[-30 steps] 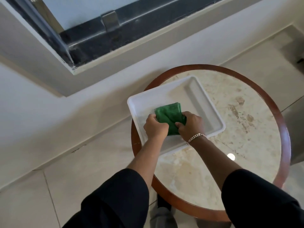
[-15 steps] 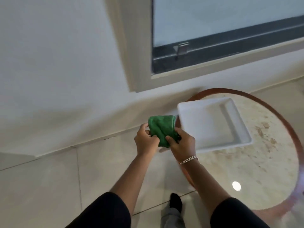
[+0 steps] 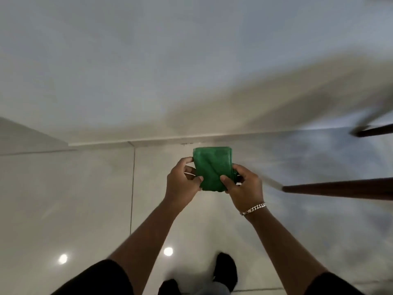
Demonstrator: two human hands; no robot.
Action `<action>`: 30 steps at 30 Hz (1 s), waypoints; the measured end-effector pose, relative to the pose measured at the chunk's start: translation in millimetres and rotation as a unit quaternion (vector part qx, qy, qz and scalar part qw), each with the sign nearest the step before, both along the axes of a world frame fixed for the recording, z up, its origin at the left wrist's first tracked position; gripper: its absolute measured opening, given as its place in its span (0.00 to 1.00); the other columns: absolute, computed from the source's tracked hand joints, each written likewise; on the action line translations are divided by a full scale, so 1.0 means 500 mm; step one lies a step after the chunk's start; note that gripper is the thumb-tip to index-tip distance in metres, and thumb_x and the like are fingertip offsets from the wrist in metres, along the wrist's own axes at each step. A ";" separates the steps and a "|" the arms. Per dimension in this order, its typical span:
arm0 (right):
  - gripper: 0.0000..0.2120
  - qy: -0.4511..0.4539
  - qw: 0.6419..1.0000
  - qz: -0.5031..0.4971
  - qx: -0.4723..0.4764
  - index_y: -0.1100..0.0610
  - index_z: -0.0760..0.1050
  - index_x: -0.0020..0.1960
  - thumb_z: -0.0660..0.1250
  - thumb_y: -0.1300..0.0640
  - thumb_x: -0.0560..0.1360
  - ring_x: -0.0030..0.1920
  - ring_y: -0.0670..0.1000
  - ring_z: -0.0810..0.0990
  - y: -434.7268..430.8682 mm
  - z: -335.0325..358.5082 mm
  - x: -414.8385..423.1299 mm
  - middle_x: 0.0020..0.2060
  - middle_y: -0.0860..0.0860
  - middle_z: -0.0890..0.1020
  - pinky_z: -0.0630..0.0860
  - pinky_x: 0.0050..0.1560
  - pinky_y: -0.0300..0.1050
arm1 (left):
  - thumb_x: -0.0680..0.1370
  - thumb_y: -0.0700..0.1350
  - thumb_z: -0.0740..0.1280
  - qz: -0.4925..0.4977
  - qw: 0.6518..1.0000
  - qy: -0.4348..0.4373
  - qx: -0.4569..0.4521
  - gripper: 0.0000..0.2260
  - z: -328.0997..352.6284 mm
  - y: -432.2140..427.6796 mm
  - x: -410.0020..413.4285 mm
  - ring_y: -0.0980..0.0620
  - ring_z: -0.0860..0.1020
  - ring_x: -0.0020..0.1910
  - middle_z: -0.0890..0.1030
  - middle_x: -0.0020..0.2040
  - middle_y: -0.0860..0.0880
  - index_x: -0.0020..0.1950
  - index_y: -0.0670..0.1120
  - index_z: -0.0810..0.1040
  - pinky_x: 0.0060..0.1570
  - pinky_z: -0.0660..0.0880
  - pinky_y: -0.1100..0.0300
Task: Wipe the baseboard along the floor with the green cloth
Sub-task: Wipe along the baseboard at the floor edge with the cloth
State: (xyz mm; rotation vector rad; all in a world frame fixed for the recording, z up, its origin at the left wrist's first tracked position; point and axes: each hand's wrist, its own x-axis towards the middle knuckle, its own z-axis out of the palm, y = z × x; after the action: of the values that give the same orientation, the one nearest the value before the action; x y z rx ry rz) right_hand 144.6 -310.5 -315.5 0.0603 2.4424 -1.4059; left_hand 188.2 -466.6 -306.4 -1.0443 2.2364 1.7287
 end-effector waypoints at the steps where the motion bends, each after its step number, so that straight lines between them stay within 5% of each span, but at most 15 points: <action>1: 0.11 0.003 1.000 0.004 -0.006 0.57 0.81 0.52 0.73 0.64 0.70 0.39 0.55 0.82 -0.023 -0.069 -0.002 0.39 0.49 0.82 0.83 0.41 0.59 | 0.73 0.34 0.71 -0.003 1.000 -0.003 -0.018 0.22 -0.070 -0.026 0.009 0.45 0.84 0.44 0.83 0.47 0.45 0.67 0.44 0.75 0.41 0.84 0.51; 5: 0.11 -0.013 1.000 -0.007 -0.027 0.59 0.81 0.52 0.72 0.66 0.70 0.41 0.61 0.82 -0.101 -0.313 -0.040 0.39 0.55 0.83 0.82 0.42 0.63 | 0.77 0.39 0.70 -0.033 0.989 -0.016 -0.141 0.18 -0.331 -0.123 0.030 0.50 0.80 0.49 0.83 0.56 0.44 0.67 0.43 0.75 0.47 0.75 0.62; 10: 0.13 -0.041 0.997 -0.007 -0.067 0.59 0.81 0.55 0.72 0.64 0.70 0.48 0.58 0.83 -0.203 -0.533 -0.105 0.47 0.57 0.85 0.82 0.50 0.58 | 0.79 0.44 0.66 -0.139 0.931 -0.003 -0.337 0.21 -0.565 -0.240 0.034 0.40 0.72 0.68 0.75 0.69 0.39 0.72 0.41 0.71 0.68 0.69 0.44; 13: 0.14 -0.017 0.999 -0.048 -0.016 0.58 0.80 0.54 0.75 0.60 0.68 0.50 0.55 0.82 -0.239 -0.604 -0.111 0.48 0.54 0.84 0.77 0.50 0.43 | 0.81 0.52 0.57 -0.236 0.876 -0.054 -0.417 0.28 -0.650 -0.284 0.023 0.38 0.57 0.79 0.60 0.80 0.39 0.79 0.43 0.58 0.75 0.57 0.36; 16: 0.20 0.142 0.978 -0.105 0.111 0.56 0.75 0.58 0.74 0.54 0.68 0.57 0.58 0.77 -0.263 -0.633 -0.093 0.55 0.54 0.78 0.71 0.52 0.48 | 0.80 0.61 0.46 -0.261 0.845 -0.075 -0.461 0.33 -0.713 -0.308 0.007 0.41 0.39 0.80 0.41 0.82 0.43 0.81 0.48 0.42 0.76 0.41 0.36; 19: 0.23 0.303 0.935 0.042 0.178 0.56 0.74 0.64 0.67 0.48 0.73 0.65 0.60 0.73 -0.317 -0.657 -0.076 0.64 0.59 0.76 0.68 0.64 0.59 | 0.78 0.65 0.43 -0.229 0.837 -0.059 -0.494 0.36 -0.734 -0.323 -0.017 0.42 0.40 0.81 0.41 0.82 0.45 0.81 0.49 0.41 0.75 0.39 0.36; 23: 0.23 0.326 0.884 0.202 0.268 0.54 0.71 0.69 0.59 0.46 0.77 0.72 0.58 0.68 -0.346 -0.701 -0.095 0.69 0.56 0.74 0.56 0.73 0.68 | 0.77 0.68 0.42 -0.218 0.828 -0.066 -0.512 0.37 -0.746 -0.345 -0.032 0.43 0.41 0.81 0.43 0.83 0.46 0.81 0.50 0.42 0.76 0.41 0.34; 27: 0.21 0.342 0.860 0.227 0.302 0.52 0.70 0.69 0.58 0.48 0.77 0.71 0.56 0.69 -0.281 -0.715 -0.167 0.68 0.54 0.75 0.57 0.71 0.69 | 0.76 0.70 0.41 -0.215 0.833 -0.065 -0.505 0.38 -0.746 -0.353 -0.037 0.43 0.43 0.81 0.44 0.83 0.47 0.81 0.51 0.42 0.75 0.43 0.32; 30: 0.21 0.299 0.882 0.139 0.337 0.51 0.69 0.69 0.58 0.48 0.77 0.72 0.55 0.68 -0.213 -0.718 -0.186 0.69 0.53 0.74 0.59 0.70 0.68 | 0.77 0.69 0.42 -0.215 0.835 -0.062 -0.502 0.37 -0.745 -0.353 -0.039 0.42 0.44 0.81 0.46 0.83 0.47 0.81 0.51 0.44 0.74 0.44 0.31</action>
State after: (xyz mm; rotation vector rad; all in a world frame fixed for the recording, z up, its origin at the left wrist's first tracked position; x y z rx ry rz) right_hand 51.4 -416.8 -674.6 -0.6278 3.1582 -0.4212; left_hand 168.8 -643.1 -678.9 -0.6002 2.9762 0.2163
